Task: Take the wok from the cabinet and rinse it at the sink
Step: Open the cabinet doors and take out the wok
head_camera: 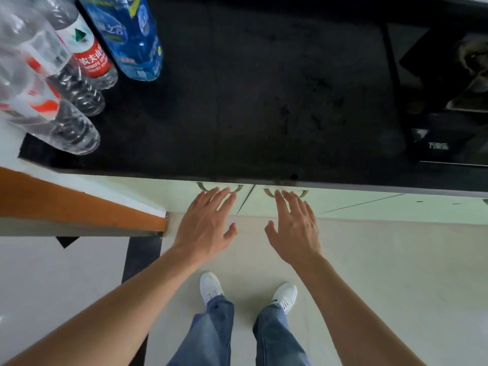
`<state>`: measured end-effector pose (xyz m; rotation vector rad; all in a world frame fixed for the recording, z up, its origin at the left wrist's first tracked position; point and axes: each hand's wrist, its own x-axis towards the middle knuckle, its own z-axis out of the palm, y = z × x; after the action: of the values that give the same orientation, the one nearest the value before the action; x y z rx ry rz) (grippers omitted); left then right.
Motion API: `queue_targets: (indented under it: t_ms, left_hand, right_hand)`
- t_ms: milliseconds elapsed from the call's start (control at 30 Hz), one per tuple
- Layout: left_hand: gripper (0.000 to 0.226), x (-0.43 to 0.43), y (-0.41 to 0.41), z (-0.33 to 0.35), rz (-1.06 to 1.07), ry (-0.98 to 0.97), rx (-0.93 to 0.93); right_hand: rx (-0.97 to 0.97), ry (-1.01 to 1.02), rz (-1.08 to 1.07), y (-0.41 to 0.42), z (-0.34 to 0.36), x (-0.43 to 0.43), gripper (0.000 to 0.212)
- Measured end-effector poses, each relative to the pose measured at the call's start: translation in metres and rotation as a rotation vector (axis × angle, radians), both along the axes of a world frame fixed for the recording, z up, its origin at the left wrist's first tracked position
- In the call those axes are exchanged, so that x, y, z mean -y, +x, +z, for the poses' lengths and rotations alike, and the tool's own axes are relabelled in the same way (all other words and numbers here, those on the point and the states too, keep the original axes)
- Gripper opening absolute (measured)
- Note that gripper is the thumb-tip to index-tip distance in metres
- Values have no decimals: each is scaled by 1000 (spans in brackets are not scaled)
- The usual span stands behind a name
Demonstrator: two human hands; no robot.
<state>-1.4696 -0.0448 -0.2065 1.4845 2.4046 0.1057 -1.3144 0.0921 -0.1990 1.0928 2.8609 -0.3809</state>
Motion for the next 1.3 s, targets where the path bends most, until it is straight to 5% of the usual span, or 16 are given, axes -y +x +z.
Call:
queue_targets:
  t_ms: [367, 967, 1167, 1300]
  left_hand:
    - [72, -3, 13, -24, 35, 80, -62]
    - [75, 131, 71, -21, -51, -12, -77]
    - [58, 189, 88, -9, 89, 10, 30]
    - [57, 221, 98, 0, 248, 109, 131]
  right_hand:
    - [-75, -79, -28, 1, -31, -3, 57]
    - [-61, -131, 78, 118, -25, 42, 59]
    - [-48, -118, 73, 172, -21, 50, 66]
    - [-60, -127, 35, 206, -15, 50, 45]
